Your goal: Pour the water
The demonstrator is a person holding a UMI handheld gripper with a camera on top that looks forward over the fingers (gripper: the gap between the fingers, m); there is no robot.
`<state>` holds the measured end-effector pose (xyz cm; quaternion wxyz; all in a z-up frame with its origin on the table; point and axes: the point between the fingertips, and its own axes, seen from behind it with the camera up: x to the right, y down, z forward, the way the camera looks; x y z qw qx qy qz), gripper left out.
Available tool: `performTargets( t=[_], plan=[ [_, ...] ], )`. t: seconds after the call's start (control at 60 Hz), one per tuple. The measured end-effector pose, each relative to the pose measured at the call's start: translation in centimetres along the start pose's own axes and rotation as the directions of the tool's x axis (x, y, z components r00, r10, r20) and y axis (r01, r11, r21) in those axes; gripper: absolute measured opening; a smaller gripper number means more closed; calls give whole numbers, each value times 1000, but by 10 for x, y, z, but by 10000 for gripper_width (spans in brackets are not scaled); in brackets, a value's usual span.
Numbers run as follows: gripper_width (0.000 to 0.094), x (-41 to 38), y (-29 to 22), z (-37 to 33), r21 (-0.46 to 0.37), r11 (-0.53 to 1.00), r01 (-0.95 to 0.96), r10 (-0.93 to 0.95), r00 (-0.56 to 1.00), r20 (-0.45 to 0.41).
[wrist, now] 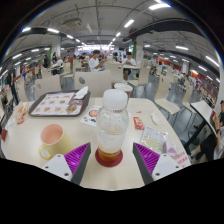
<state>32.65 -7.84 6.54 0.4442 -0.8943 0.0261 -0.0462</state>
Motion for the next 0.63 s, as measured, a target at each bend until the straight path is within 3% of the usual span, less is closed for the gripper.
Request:
performTargets(
  t=[0.317, 0.633],
  plan=[
    [843, -12, 12, -145, -74, 996, 51, -53, 998, -19],
    [848, -13, 23, -191, -74, 996, 59, -58, 998, 5]
  ],
)
